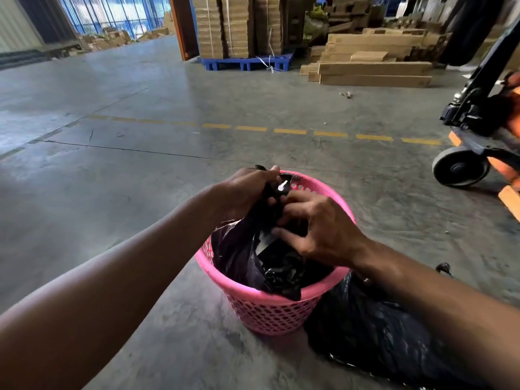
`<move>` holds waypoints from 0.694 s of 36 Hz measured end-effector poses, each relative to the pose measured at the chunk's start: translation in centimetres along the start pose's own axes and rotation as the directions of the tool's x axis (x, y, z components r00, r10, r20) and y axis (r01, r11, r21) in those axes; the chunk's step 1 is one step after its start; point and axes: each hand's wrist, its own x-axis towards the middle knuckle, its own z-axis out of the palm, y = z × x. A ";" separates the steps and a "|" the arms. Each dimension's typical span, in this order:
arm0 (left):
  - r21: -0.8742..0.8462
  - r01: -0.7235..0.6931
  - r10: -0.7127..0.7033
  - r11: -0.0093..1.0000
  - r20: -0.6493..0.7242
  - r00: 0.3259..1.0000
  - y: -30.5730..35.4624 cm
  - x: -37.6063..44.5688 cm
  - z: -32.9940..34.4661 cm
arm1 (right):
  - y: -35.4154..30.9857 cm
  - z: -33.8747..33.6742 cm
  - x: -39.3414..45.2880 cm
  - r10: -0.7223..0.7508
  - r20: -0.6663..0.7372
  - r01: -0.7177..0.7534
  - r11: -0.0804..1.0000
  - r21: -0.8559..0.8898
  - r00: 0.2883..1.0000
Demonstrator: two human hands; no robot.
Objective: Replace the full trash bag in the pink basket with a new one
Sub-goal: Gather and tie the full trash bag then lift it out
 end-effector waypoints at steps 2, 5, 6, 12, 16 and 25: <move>0.361 -0.230 0.255 0.904 -0.023 0.967 0.1 -0.6 0.1 | -0.3 -1.0 0.7 0.071 -0.125 -0.063 0.996 0.065 0.990; 0.858 -0.378 0.505 0.346 0.169 0.846 0.0 -1.6 -0.4 | 0.2 -2.0 1.9 0.206 -0.220 -0.174 0.972 0.155 0.953; 0.913 -0.377 0.557 0.153 0.235 0.796 -0.3 -1.9 -0.7 | 0.4 -2.1 2.4 0.244 -0.191 -0.207 0.958 0.197 0.951; 0.809 -0.490 0.658 -0.325 0.565 0.497 -3.2 -2.6 -1.6 | 2.4 -1.1 5.4 0.352 -0.020 -0.315 0.861 0.400 0.936; 0.792 -0.475 0.688 -0.383 0.588 0.426 -4.2 -2.3 -2.7 | 2.5 -1.4 6.1 0.254 0.134 -0.285 0.898 0.336 0.958; 0.795 -0.551 0.690 -0.254 0.548 0.472 -3.8 -2.1 -2.4 | 2.6 -3.2 5.6 0.273 0.112 -0.294 0.858 0.421 0.956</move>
